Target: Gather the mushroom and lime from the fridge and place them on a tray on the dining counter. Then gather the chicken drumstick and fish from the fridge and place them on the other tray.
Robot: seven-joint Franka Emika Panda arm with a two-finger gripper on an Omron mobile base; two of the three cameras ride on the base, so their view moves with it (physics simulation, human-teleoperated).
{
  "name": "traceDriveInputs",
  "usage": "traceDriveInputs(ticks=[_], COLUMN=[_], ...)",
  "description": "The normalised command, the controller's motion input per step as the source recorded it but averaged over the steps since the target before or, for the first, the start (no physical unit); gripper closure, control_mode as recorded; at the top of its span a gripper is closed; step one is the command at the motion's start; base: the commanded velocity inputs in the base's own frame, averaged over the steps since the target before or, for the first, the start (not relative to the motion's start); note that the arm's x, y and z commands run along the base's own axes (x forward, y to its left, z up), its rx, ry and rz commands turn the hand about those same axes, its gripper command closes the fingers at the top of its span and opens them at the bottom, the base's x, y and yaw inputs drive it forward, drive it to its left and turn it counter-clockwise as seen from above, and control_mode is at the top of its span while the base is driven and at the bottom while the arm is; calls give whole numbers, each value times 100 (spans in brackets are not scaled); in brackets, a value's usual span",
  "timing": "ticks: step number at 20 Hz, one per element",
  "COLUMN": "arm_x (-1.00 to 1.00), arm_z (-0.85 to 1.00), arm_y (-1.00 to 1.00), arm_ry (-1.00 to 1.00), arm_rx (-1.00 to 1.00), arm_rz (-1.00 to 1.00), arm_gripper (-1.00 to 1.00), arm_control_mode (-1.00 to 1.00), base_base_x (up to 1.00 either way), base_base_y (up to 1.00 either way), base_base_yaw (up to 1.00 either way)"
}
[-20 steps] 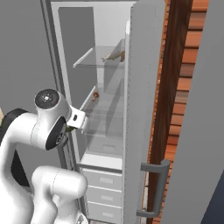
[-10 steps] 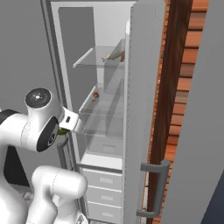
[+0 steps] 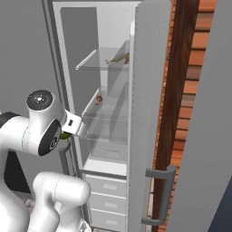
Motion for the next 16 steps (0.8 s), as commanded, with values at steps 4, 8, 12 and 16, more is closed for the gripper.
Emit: traceDriveInputs(ticks=[4, 8, 12, 16], arm_x=[0, 0, 0, 0], arm_z=[0, 0, 0, 0], arm_y=[0, 0, 0, 0], arm_ry=[0, 0, 0, 0], arm_rx=[0, 0, 0, 0], arm_rz=[0, 0, 0, 0], arm_gripper=[100, 100, 100, 100], arm_control_mode=[-100, -100, 100, 100], base_base_x=[0, 0, 0, 0], base_base_y=[0, 0, 0, 0], base_base_yaw=[0, 0, 0, 0])
